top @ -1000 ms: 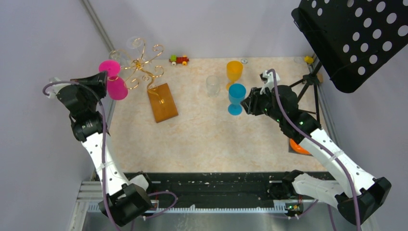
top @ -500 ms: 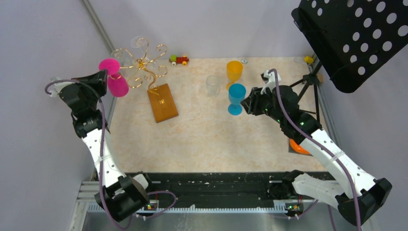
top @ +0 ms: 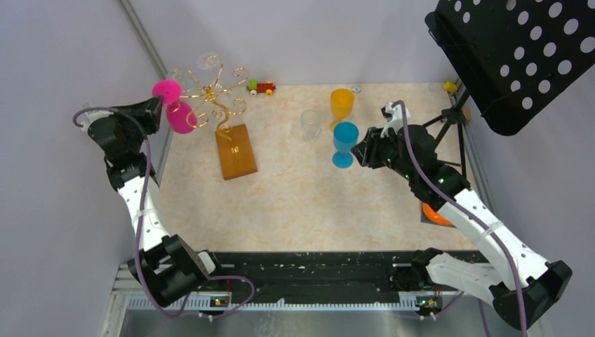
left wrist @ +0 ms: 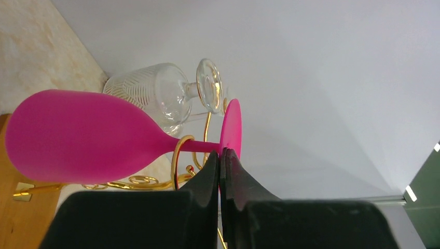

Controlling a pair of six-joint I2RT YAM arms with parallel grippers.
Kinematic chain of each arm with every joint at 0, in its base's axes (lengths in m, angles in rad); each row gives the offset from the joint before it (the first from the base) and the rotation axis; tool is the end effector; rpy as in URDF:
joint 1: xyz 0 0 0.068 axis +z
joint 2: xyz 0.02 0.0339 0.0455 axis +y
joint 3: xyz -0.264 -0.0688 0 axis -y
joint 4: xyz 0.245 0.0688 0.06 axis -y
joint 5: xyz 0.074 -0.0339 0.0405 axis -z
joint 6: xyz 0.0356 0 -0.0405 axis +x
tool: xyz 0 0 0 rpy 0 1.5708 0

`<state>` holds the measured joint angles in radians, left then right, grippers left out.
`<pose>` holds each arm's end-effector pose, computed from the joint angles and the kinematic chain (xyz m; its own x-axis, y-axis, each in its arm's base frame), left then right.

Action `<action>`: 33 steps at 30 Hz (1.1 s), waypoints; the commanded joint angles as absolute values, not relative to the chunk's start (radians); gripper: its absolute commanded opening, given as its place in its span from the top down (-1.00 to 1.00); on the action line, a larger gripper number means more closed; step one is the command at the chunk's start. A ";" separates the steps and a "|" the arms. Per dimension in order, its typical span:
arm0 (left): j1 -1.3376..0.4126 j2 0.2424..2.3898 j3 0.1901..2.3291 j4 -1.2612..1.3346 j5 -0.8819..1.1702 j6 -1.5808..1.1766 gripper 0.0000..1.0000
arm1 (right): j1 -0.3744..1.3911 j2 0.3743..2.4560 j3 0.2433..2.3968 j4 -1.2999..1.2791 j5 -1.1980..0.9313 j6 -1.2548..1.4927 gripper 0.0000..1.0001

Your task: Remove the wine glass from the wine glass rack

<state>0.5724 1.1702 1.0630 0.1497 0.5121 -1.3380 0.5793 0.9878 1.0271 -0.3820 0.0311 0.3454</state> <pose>0.2381 0.1327 0.3945 0.0672 -0.9657 -0.2507 0.0208 0.2526 -0.9673 0.1850 0.1197 0.3666 -0.4416 0.1155 -0.8898 -0.3966 0.8644 0.3091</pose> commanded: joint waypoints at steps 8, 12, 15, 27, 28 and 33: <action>0.574 1.165 1.094 0.225 0.634 -1.349 1.00 | 0.575 0.962 1.022 -0.337 0.013 0.365 0.21; 0.574 1.165 1.109 0.184 0.645 -1.325 1.00 | 0.576 0.961 1.021 -0.335 0.008 0.370 0.21; 0.576 1.163 1.103 0.198 0.670 -1.338 1.00 | 0.575 0.959 1.019 -0.337 0.008 0.371 0.21; 0.575 1.101 1.101 0.110 0.711 -1.300 1.00 | 0.576 0.956 1.019 -0.334 -0.024 0.379 0.15; 0.575 1.089 1.096 0.098 0.704 -1.293 1.00 | 0.576 0.956 1.018 -0.333 -0.028 0.380 0.14; 0.575 1.033 1.097 0.021 0.686 -1.252 1.00 | 0.575 0.954 1.017 -0.332 -0.041 0.391 0.05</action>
